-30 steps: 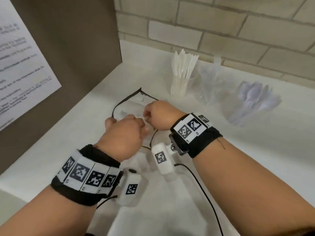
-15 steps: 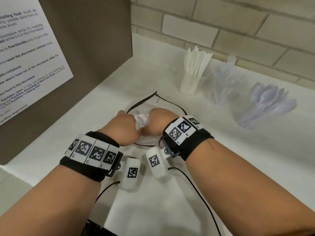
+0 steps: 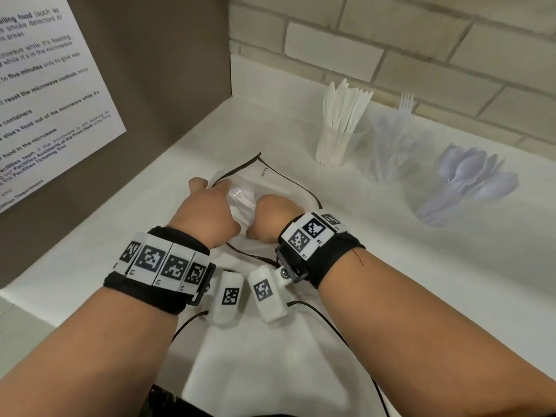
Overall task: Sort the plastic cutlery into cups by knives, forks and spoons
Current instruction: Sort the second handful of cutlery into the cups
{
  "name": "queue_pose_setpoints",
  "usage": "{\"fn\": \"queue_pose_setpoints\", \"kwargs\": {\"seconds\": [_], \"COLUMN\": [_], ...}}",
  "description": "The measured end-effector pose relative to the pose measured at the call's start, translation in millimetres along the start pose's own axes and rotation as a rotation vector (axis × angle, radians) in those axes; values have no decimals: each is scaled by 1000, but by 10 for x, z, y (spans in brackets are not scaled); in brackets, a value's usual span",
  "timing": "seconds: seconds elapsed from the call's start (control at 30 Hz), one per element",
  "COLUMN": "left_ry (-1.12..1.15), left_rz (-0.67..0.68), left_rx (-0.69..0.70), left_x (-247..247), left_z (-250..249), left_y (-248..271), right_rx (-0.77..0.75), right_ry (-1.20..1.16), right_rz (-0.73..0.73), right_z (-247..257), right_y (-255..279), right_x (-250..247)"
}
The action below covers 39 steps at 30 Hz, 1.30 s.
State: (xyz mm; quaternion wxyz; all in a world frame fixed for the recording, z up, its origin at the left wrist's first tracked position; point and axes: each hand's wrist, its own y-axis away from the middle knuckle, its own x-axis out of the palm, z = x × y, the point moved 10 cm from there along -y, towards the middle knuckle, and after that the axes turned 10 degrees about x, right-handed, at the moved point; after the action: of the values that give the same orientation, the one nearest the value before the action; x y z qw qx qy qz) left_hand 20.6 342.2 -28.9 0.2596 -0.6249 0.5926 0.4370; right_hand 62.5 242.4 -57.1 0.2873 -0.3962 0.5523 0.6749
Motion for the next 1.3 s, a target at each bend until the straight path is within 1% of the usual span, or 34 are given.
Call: {"fn": "queue_pose_setpoints", "kwargs": {"seconds": [0.07,0.13,0.2,0.27,0.4,0.47,0.53,0.63,0.67,0.73,0.8,0.9,0.97,1.03,1.1,1.2,1.3], "left_ry": [5,-11,-47,-22,13,26,74,253,299,300,185,40,-30,-86,-129,-205,-274], "left_rz": [-41,-61,-61,-66,-46,-52,-67,-160,-172,-139,-67,-17,-8,-7,0,32,60], "left_rx": [-1,-15,-32,-54,-44,-2,87,222,256,301,303,222,200,203,208,233,252], "left_x": [-72,-132,-163,-189,-164,-162,-179,-307,-334,-318,-251,-199,-187,-194,-205,-170,-123], "left_z": [16,29,71,147,224,204,150,47,16,-30,-41,-20,-79,-144,-199,-290,-349], "left_y": [-3,-19,-55,-75,-89,-107,-122,-83,-73,-83,-106,-63,8,49,74,146,210], "right_rx": [-13,-63,-124,-164,-188,-203,-227,-253,-260,-296,-332,-374,-380,-420,-457,-470,-548], "right_ry": [-23,-101,-127,-144,-271,-343,-379,-381,-380,-402,-527,-889,-1104,-1244,-1367,-1633,-1879], "right_rz": [-22,-36,-20,-22,-66,-82,-92,-82,-89,-132,-148,-144,-143,-144,-190,-248,-291], "right_z": [-14,-3,26,32,-15,-29,-31,-38,-41,-29,-26,-90,-174,-229,-309,-496,-661], "right_y": [2,28,71,104,159,189,208,225,238,296,350,405,425,462,528,565,652], "right_x": [-13,-38,-36,-50,-163,-199,-211,-211,-228,-307,-389,-505,-585,-680,-816,-967,-1149]}}
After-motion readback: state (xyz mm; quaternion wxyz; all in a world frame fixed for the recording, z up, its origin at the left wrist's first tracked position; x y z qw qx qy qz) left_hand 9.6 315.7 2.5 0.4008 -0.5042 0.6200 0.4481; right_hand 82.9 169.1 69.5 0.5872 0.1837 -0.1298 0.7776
